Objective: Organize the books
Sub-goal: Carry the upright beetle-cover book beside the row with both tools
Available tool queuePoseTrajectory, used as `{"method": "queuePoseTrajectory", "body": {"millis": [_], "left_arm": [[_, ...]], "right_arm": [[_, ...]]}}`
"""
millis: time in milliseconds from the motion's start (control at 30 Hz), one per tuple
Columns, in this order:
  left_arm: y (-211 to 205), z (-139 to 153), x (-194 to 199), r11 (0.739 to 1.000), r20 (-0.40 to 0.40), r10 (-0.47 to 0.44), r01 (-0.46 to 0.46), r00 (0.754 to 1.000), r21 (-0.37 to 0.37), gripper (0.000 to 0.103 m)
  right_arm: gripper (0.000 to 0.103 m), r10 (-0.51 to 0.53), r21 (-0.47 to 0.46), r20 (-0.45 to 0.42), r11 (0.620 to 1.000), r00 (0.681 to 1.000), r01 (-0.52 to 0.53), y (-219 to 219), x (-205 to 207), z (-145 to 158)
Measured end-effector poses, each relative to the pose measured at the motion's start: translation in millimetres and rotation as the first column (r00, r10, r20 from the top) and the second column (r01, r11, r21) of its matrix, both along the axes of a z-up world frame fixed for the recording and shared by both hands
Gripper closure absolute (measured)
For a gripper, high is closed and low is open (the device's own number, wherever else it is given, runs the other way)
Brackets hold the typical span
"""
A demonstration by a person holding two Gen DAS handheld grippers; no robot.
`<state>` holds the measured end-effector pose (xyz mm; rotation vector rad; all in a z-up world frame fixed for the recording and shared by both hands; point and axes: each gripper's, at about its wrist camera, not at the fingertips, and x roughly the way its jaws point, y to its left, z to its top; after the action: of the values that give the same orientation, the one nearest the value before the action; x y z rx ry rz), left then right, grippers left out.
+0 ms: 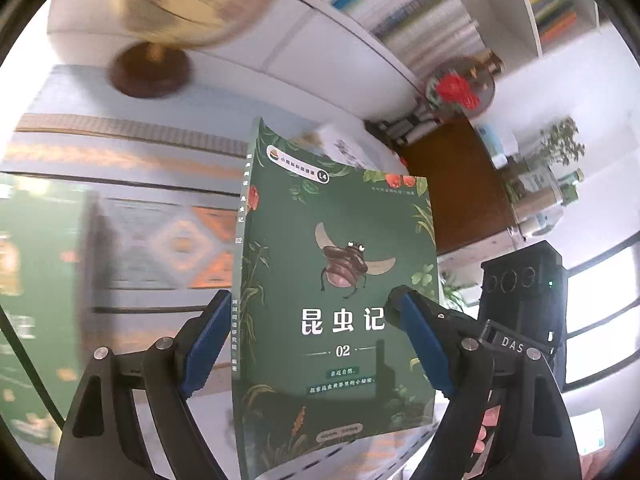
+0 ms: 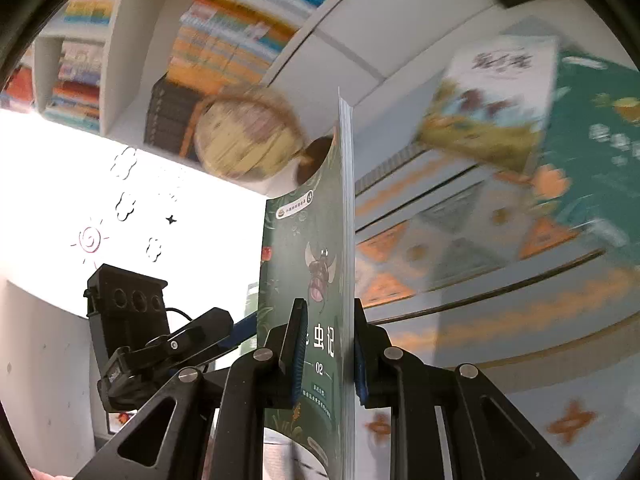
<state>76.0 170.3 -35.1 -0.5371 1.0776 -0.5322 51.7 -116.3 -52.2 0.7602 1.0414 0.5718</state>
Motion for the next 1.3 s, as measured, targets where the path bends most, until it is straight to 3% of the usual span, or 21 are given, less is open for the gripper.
{"method": "queuePoseTrajectory", "body": {"millis": [267,567,867,1300], "left_arm": [[103,-8,-20,0.994,-0.005,0.090,-0.090,0.996,0.058,0.021],[172,-31,-32,0.983,-0.030,0.158,-0.154,0.987,0.102,0.021],[203,-66,-27,0.979,-0.078,0.182,-0.174,0.980,0.107,0.021],[225,-77,-22,0.975,-0.075,0.211,-0.205,0.974,0.085,0.021]], "right_arm": [[0.083,0.101,-0.003,-0.013,0.995,0.995,-0.101,114,1,-7],[0.083,0.172,-0.004,-0.069,0.985,0.983,-0.173,207,6,-33],[0.083,0.197,-0.035,-0.131,0.979,0.972,-0.203,244,15,-61],[0.083,0.160,-0.077,-0.149,0.982,0.976,-0.173,255,20,-76]]}}
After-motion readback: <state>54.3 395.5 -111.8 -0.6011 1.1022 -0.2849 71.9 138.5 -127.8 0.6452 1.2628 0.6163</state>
